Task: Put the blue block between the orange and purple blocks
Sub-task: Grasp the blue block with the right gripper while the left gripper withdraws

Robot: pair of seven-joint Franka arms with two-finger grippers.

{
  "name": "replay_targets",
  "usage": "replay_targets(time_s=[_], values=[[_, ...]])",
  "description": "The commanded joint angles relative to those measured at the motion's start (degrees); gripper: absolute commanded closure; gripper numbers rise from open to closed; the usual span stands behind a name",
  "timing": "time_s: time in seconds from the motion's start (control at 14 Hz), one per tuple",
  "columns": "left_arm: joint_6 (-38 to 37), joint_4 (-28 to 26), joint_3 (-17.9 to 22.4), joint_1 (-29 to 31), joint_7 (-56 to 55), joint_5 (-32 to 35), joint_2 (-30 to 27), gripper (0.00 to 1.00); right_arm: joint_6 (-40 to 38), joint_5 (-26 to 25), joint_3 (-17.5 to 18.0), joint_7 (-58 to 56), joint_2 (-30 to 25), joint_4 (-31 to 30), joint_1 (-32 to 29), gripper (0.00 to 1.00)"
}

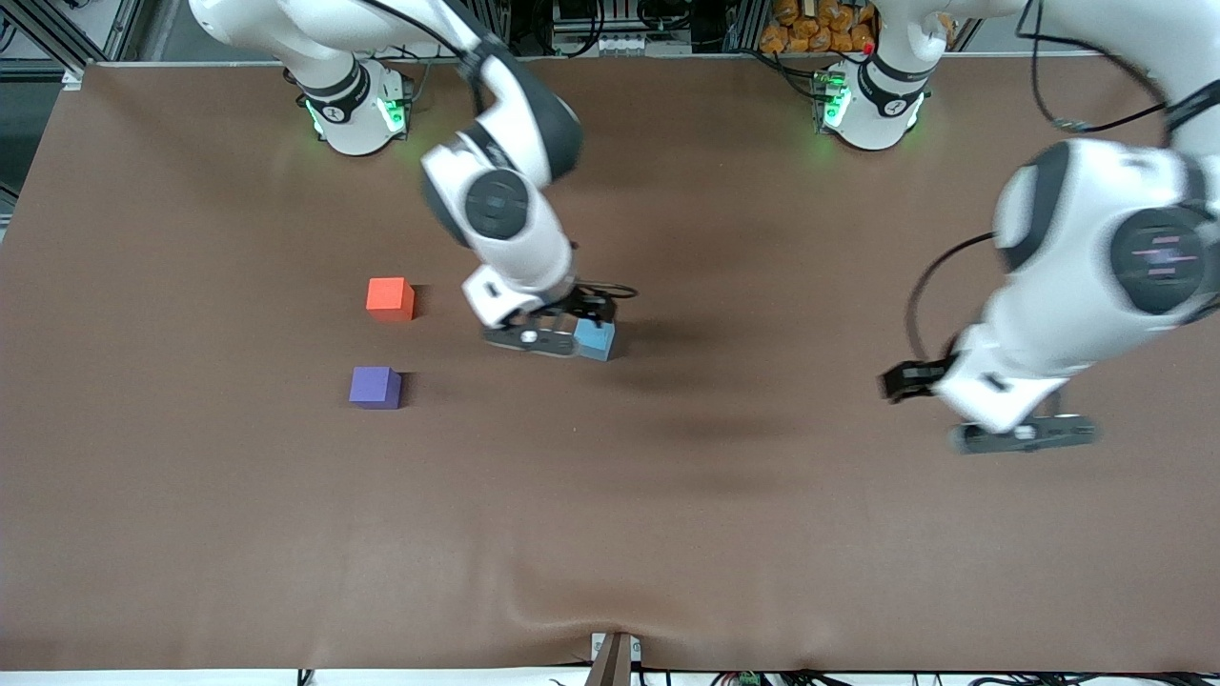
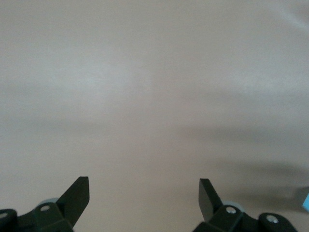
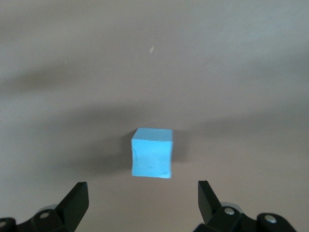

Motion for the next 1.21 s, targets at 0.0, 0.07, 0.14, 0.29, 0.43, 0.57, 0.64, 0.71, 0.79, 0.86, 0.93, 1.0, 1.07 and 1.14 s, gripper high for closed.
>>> replay_targets(time_s=[0.0, 0.07, 0.14, 0.29, 0.43, 0.57, 0.64, 0.71, 0.79, 0.86, 0.93, 1.0, 1.07, 1.14], values=[[0.0, -7.5, -1.0, 2.0, 2.9, -0.9, -6.4, 0.00, 1.3, 0.1, -0.9, -0.2, 3.9, 0.9, 1.4, 0.00], [0.0, -7.4, -1.0, 2.2, 3.1, -0.9, -7.2, 0.00, 1.4, 0.0, -1.0, -0.2, 4.7, 0.7, 1.5, 0.00], [0.0, -7.3, -1.0, 2.7, 4.1, -0.9, -8.2, 0.00, 1.8, -0.7, -1.0, -0.1, 5.5, 0.6, 1.9, 0.00], [-0.7, -7.4, -1.0, 5.8, 10.2, -1.7, -10.2, 0.00, 3.8, -1.5, -0.9, 0.2, 7.1, 0.5, 2.0, 0.00], [-4.3, -7.3, -1.0, 6.6, 13.6, -2.3, -11.4, 0.00, 6.3, -1.4, -0.9, 2.5, 8.1, 0.4, 2.7, 0.00], [-5.2, -7.6, -1.4, 8.9, 15.2, -2.2, -13.3, 0.00, 8.3, -1.4, -0.9, 4.1, 9.2, -0.1, 3.7, 0.00], [-5.1, -8.6, -1.9, 10.4, 15.7, -2.5, -15.6, 0.00, 9.3, -1.5, -0.9, 4.1, 9.2, -1.5, 3.8, 0.00], [-5.8, -10.0, -1.6, 10.4, 17.4, -2.7, -17.9, 0.00, 9.3, -1.5, -1.0, 3.7, 9.2, -2.0, 3.7, 0.00], [-6.7, -10.5, -1.1, 10.1, 18.5, -2.7, -18.8, 0.00, 9.1, -1.6, -1.0, 3.6, 9.2, -2.1, 3.7, 0.00], [-7.3, -11.6, -1.0, 9.9, 18.6, -2.7, -19.9, 0.00, 8.8, -2.2, -1.1, 3.6, 9.1, -2.6, 3.6, 0.00], [-7.9, -13.4, -0.5, 9.1, 18.5, -2.4, -22.0, 0.00, 8.9, -2.9, -1.1, 3.6, 9.1, -3.2, 3.3, 0.00], [-8.0, -16.1, 1.3, 6.9, 18.5, -2.2, -24.6, 0.00, 9.1, -3.9, -1.1, 3.6, 9.1, -3.6, 3.4, 0.17], [-8.1, -17.3, 3.6, 5.3, 18.5, -2.2, -26.1, 0.00, 9.0, -4.8, -1.0, 3.5, 9.1, -3.4, 3.4, 0.71], [-8.8, -17.3, 3.9, 5.0, 18.6, -2.2, -26.0, 0.00, 8.7, -4.4, -1.0, 4.1, 8.7, -2.9, 3.0, 1.00]])
